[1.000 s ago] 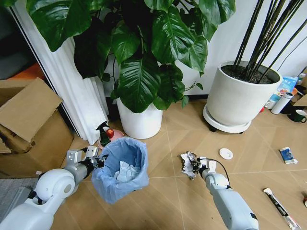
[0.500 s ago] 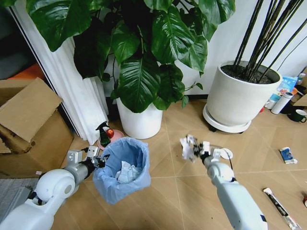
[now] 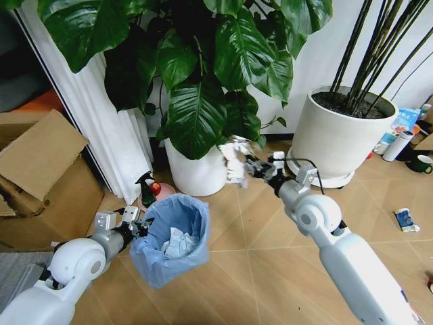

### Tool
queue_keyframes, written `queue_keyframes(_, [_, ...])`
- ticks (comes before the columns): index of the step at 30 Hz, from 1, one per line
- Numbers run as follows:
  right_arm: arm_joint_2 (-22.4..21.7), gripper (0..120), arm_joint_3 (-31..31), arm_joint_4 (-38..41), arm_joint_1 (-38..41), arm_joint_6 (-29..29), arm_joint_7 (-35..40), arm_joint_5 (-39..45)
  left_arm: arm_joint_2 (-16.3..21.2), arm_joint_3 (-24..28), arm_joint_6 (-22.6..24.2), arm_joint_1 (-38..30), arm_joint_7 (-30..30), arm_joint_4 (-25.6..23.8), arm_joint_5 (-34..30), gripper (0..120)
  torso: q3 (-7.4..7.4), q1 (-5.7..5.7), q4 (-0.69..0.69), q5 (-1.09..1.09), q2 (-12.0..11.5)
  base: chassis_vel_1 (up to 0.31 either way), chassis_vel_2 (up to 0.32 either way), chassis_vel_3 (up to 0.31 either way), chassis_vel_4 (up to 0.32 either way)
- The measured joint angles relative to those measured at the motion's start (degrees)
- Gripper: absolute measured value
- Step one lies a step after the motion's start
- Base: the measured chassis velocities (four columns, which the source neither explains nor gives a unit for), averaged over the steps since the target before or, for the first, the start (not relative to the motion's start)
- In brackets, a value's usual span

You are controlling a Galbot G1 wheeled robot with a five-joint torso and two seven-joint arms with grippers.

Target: Pick up the trash bin and place the garbage on the floor into it.

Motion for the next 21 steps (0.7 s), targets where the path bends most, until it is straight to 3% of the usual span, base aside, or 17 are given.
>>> queue_keyframes(10, [-1.61, 0, -14.21, 3.66, 3.25, -0.69, -1.75, -0.41, -0.44, 0.77, 0.18, -0.57, -0.21, 0.39, 0.05, 0, 0.00, 0.00, 0.00, 0.00, 0.00, 0.000, 0.000, 0.000, 0.000])
queue_keyframes(17, [-2.58, 0, -18.85, 2.38, 5.58, -1.48, -4.00, -1.65, -0.85, 0.65, 0.19, -0.34, -0.22, 0.58, 0.07, 0, 0.00, 0.00, 0.00, 0.00, 0.00, 0.000, 0.000, 0.000, 0.000])
queue_keyframes(19, [-2.56, 2, -19.13, 1.84, 5.61, -1.64, -4.23, -1.90, -1.00, 0.65, 0.19, -0.37, -0.22, 0.64, 0.07, 0, 0.00, 0.00, 0.00, 0.00, 0.00, 0.000, 0.000, 0.000, 0.000])
queue_keyframes(21, [-2.37, 12, -19.45, 0.94, 5.37, -1.66, -4.29, -2.47, -1.14, 0.67, 0.20, -0.46, -0.22, 0.70, 0.05, 0, 0.00, 0.00, 0.00, 0.00, 0.00, 0.000, 0.000, 0.000, 0.000])
